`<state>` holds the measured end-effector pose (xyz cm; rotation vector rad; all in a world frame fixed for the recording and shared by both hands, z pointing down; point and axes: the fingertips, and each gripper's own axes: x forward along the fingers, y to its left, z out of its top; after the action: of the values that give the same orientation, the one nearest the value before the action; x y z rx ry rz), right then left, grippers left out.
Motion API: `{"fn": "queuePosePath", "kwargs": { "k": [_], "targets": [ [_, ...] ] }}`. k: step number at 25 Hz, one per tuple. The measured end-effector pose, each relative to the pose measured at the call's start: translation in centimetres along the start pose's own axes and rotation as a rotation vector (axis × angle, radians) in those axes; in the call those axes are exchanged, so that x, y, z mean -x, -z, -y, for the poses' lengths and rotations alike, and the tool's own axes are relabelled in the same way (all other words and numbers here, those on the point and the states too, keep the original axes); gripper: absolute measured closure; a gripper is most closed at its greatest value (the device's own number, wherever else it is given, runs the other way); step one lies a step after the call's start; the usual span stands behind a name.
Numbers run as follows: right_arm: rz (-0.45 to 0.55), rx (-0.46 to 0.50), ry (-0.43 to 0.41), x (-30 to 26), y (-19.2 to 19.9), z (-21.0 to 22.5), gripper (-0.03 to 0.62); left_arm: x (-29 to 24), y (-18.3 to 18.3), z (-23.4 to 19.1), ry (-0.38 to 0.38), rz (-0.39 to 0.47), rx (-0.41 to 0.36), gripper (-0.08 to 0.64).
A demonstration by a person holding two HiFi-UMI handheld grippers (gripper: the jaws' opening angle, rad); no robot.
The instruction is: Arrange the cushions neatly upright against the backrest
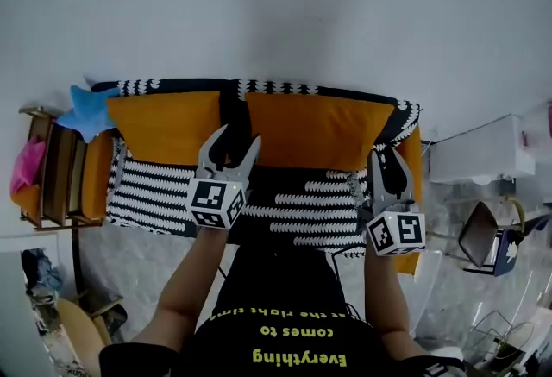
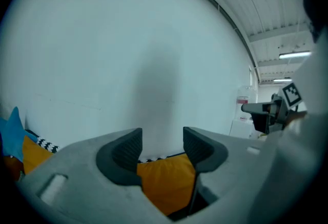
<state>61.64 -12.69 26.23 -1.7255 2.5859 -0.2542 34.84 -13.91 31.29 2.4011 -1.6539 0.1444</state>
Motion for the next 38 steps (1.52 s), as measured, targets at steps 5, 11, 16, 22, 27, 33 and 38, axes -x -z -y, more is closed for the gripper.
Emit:
{"fn": "queuePosePath", "kwargs": {
  "k": [5,11,16,22,27,33,38],
  "targets": [
    [-0.012,0.05,-0.025,0.9,-1.2,-0.7,0.503,1.9,-2.9,1.6,0.003,0.053,-0.009,0.414],
    [-0.023,0.114,-0.07,0.7,-2.6,-1.7,0.581,2.3,-2.6,2.5,0.032,0.033,-0.034,0.561],
    [-0.025,0.096,-0.088,0.8,-3.2,-1.8,0.581,2.2,-2.9,3.4,0.027,0.036,-0.052,0.561],
    [-0.012,0.081,-0.085,1.1,-3.5,-1.7,0.581,2.4,-3.2,4.2,0.031,0.039,-0.045,0.561],
    [-0.008,0.071,-0.08,1.3,-3.5,-1.6,0.581,2.8,-3.2,4.5,0.022,0.038,-0.064,0.561],
    [0.002,0.074,-0.082,1.9,-3.7,-1.7,0.581,3.1,-3.3,5.1,0.014,0.04,-0.071,0.561],
    [0.004,0.078,-0.083,2.2,-3.8,-1.5,0.581,3.3,-3.3,5.5,0.009,0.042,-0.075,0.561]
  ]
}}
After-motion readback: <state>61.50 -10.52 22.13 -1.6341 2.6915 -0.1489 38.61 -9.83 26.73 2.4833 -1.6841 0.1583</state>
